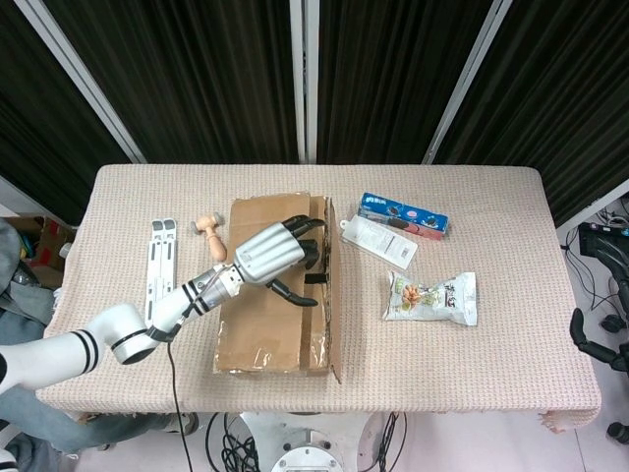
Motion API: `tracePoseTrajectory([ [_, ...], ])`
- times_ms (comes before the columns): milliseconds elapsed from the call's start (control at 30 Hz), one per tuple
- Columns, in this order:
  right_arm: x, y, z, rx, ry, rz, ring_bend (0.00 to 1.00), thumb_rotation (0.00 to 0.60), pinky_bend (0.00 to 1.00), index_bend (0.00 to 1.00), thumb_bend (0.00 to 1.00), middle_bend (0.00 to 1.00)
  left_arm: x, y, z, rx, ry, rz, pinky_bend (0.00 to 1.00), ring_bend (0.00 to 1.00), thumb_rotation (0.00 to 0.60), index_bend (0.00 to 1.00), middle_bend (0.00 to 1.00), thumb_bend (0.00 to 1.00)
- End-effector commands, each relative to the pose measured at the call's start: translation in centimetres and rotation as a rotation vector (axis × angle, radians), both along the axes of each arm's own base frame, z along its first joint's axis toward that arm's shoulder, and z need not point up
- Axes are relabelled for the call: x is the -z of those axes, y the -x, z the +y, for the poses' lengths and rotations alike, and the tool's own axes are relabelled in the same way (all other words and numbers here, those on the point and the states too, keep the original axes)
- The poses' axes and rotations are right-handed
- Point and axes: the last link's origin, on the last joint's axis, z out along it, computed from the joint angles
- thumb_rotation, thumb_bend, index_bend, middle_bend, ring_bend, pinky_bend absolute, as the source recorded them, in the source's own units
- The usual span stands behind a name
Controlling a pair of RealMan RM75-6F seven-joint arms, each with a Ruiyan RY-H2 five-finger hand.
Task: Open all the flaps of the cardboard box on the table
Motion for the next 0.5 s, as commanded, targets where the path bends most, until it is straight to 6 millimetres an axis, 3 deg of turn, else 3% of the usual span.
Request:
tracePoseTrajectory([
  [33,0.1,-0.1,-0.1,-0.003,-0.005,-0.002,0.00,0.600,0.00,0.00,0.51,0.01,-1.4,0.0,0.0,-0.002,-0.015,0.016,0.18,0.10,0.024,0.60,0.47,0.00],
  [267,0.2,-0.3,0.0,-0.004,0.004,0.009,0.00,0.600,0.00,0.00,0.51,0.01,-4.8,0.2,-0.3,-0.075,0.007,-0.040,0.18,0.10,0.023,0.61,0.47,0.00],
  [500,0.4,-0.6,0.1,-0.002,0.006,0.012,0.00,0.600,0.00,0.00,0.51,0.01,-8.0,2.0,-0.7,-0.148,-0.017,-0.047,0.18,0.10,0.023,0.61,0.48,0.00],
])
